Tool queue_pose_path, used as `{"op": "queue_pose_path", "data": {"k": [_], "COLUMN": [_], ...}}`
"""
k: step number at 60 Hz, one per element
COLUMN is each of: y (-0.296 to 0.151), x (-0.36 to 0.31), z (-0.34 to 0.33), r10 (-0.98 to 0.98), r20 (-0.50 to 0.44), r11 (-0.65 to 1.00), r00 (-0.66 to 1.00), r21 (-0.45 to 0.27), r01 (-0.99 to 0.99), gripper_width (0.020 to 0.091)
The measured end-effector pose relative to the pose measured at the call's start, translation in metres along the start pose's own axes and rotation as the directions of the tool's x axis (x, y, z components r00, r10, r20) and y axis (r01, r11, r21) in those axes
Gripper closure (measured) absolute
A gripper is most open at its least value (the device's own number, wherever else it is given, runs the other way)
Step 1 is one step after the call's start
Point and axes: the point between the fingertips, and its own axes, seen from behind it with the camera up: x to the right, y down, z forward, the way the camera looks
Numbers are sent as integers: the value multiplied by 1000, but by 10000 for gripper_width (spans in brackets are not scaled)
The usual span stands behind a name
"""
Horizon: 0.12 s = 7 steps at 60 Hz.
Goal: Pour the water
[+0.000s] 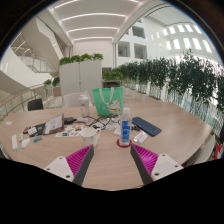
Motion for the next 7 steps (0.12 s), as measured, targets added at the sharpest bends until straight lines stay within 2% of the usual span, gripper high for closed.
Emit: {"op": "queue_pose_path", "data": {"k": [7], "y": [-3], "x": [-29], "z": [-60], "r10": [3], "r20": [-5], "r11": [1000], "r00": [1000], "r21": [8], "r01": [-3], "gripper_width": [269]}}
